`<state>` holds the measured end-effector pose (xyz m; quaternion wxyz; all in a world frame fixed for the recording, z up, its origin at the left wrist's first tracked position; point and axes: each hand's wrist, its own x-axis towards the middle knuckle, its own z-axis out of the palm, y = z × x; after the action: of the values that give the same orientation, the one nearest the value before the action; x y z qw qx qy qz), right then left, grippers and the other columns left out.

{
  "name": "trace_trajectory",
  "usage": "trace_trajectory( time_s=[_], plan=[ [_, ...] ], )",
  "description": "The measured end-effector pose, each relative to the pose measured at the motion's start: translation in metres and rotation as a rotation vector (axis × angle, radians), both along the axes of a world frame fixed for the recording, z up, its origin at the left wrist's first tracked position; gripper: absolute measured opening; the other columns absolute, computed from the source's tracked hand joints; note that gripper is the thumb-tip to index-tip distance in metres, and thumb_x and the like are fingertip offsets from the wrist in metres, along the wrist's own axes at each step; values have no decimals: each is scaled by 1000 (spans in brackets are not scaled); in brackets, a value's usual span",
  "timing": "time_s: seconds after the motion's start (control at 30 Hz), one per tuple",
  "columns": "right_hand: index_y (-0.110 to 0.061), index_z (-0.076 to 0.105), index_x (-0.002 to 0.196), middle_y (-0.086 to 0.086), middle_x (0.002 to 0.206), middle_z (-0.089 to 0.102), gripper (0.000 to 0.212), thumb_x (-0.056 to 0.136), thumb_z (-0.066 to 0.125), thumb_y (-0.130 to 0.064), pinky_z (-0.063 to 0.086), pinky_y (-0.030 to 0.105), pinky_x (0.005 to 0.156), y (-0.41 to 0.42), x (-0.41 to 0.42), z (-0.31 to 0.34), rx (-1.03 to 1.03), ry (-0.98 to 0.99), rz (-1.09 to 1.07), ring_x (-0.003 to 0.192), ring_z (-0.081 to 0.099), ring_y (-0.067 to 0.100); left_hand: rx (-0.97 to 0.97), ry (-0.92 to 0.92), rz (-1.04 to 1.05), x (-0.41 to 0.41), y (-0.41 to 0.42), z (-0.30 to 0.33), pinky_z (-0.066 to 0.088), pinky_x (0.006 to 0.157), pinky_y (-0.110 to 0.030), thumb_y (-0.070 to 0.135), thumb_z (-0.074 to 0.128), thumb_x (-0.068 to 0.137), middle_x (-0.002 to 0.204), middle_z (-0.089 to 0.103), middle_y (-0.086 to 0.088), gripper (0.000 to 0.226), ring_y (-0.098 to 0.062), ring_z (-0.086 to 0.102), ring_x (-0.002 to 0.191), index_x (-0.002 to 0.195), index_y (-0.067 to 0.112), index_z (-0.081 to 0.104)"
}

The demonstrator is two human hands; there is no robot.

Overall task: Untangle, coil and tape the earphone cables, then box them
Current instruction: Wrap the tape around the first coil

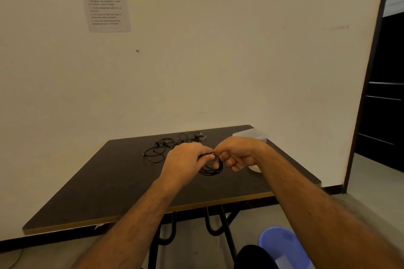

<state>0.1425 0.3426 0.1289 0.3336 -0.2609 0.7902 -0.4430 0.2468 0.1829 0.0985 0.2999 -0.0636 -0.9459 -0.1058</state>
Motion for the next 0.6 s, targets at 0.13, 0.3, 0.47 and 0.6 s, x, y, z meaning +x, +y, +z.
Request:
trace_trajectory(
  time_s=[0.13,0.3,0.47,0.6],
  plan=[
    [-11,58,96,4,72,71,5,94,57,-15,42,20,48,2,0,-3,-111,10,-32,48,48,7,96,8,-21,1,-1,0,51,80,-28,44,58,95,104,72,17,23,0,61,94,111,38,73],
    [-11,68,90,-3,60,65,10,94,61,-17,39,18,44,2,2,-7,-230,147,-73,45,49,5,248,14,-37,-1,-4,-1,54,78,-27,44,62,93,98,74,20,21,4,62,89,109,38,74],
    [-3,67,107,1,80,70,32,103,46,-27,42,21,46,4,5,-8,-288,154,43,54,53,10,363,-19,-21,-4,-8,1,55,80,-33,42,64,91,91,74,20,18,3,64,87,101,35,77],
    [-10,67,98,3,88,70,28,102,47,-29,41,21,47,5,8,-7,-197,260,124,54,53,10,460,-97,-28,-4,-10,2,53,84,-27,38,65,91,91,74,18,19,4,64,86,104,31,78]
  ],
)
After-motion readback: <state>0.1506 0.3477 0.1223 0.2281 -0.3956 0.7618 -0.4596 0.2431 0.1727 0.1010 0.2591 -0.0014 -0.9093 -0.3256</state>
